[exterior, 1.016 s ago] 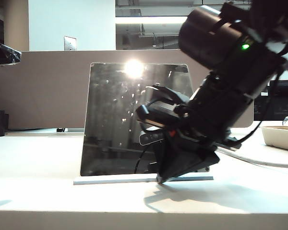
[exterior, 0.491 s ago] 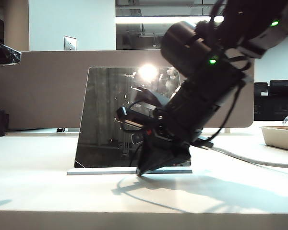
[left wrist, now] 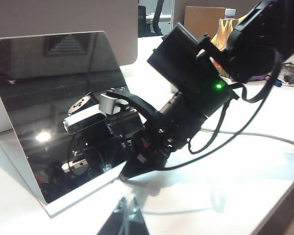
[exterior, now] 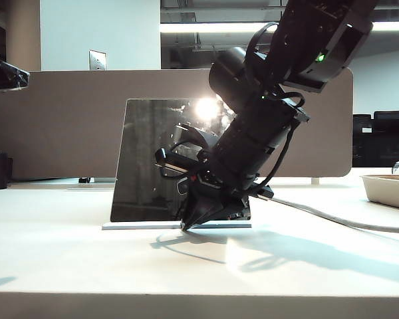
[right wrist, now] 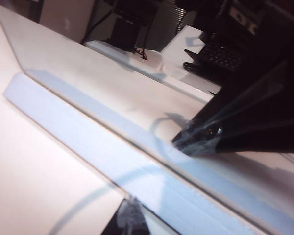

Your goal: Push the base of the mirror on the table to move it forward for a short distance.

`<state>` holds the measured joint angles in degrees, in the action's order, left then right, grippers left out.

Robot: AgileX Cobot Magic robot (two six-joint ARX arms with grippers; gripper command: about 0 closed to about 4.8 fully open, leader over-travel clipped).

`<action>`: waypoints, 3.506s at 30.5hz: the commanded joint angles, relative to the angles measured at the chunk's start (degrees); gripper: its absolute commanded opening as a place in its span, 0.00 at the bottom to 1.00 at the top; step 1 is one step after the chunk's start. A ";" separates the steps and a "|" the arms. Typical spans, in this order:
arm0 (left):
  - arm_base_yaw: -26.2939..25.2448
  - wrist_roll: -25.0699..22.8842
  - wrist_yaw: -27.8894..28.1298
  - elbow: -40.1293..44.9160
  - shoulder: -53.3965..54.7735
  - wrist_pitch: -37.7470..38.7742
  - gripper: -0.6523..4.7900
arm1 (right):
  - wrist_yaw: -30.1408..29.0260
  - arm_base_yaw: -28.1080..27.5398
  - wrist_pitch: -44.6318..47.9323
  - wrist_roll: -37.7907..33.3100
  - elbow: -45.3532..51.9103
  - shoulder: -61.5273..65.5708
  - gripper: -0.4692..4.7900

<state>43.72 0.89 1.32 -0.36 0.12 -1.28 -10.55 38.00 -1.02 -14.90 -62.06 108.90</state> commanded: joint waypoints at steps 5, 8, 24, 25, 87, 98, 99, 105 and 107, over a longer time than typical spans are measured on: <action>-0.15 -0.24 -0.09 -0.04 0.02 -0.50 0.12 | -0.11 -1.70 -2.19 0.92 -3.91 4.02 0.08; -0.50 -0.24 -0.04 -0.04 0.02 -0.52 0.12 | -0.09 -1.81 -2.19 1.40 -5.68 5.33 0.08; -0.74 -0.24 -0.07 -0.04 0.02 -0.50 0.12 | -0.07 -4.11 -1.95 1.60 -12.70 10.38 0.09; -0.76 -0.24 -0.07 -0.04 0.02 -0.52 0.12 | -0.09 -4.20 -1.88 1.62 -13.00 10.69 0.08; -41.00 -0.24 -0.09 -0.07 0.02 -0.50 0.12 | 8.92 4.72 -23.37 8.46 -20.90 -36.09 0.09; -41.00 -0.24 -0.07 -0.07 0.02 -0.50 0.12 | 19.61 4.66 -23.12 8.92 -8.96 -52.41 0.09; -41.00 -0.24 -0.07 -0.07 0.02 -0.50 0.12 | 20.55 4.66 -22.56 8.92 -6.75 -54.53 0.08; -41.00 -0.24 -0.07 -0.07 0.02 -0.50 0.12 | 25.81 4.59 -19.63 7.63 2.62 -64.35 0.09; -41.00 -0.24 -0.07 -0.07 0.02 -0.50 0.12 | 29.07 4.59 -19.21 7.63 4.87 -67.23 0.09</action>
<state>2.79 0.89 1.48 -0.36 0.12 -1.26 15.44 42.61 -21.69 -6.85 -58.02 42.98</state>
